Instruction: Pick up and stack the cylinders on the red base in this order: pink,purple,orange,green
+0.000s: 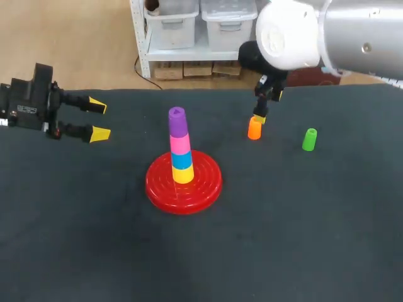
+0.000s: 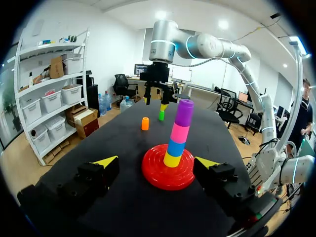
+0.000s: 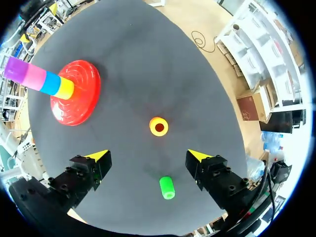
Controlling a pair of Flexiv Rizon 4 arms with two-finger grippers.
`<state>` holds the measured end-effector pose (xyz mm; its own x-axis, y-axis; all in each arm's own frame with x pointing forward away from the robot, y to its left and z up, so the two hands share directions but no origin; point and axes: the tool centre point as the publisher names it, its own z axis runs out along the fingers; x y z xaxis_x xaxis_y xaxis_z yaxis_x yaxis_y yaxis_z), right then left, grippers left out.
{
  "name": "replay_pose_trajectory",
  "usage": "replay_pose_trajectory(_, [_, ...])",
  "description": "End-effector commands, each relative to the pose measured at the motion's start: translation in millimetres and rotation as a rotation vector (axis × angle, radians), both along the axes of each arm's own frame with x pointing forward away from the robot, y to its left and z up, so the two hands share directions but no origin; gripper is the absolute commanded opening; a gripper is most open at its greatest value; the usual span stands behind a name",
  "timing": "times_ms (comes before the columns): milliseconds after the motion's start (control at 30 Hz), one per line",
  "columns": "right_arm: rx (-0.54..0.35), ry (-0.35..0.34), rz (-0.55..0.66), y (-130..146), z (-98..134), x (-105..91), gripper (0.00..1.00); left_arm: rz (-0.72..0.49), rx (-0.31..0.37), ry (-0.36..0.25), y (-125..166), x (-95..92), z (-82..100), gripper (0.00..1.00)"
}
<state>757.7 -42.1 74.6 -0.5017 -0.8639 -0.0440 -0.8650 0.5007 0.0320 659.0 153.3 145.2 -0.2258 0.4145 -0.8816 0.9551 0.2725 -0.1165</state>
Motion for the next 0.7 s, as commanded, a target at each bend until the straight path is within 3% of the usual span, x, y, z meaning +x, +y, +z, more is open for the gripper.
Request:
replay_pose_trajectory(33, [-0.008,0.006,-0.006,0.8,-17.5,5.5,1.00,-0.004,-0.003,-0.002,1.1,1.0,-1.3,1.00])
replay_pose_trajectory(300, [-0.026,0.029,-0.011,8.2,-33.1,14.8,1.00,-0.004,-0.003,-0.002,1.1,1.0,-1.3,1.00])
replay_pose_trajectory(700, [-0.055,0.042,-0.010,9.6,-38.6,27.5,1.00,-0.004,-0.003,-0.002,1.1,1.0,-1.3,1.00])
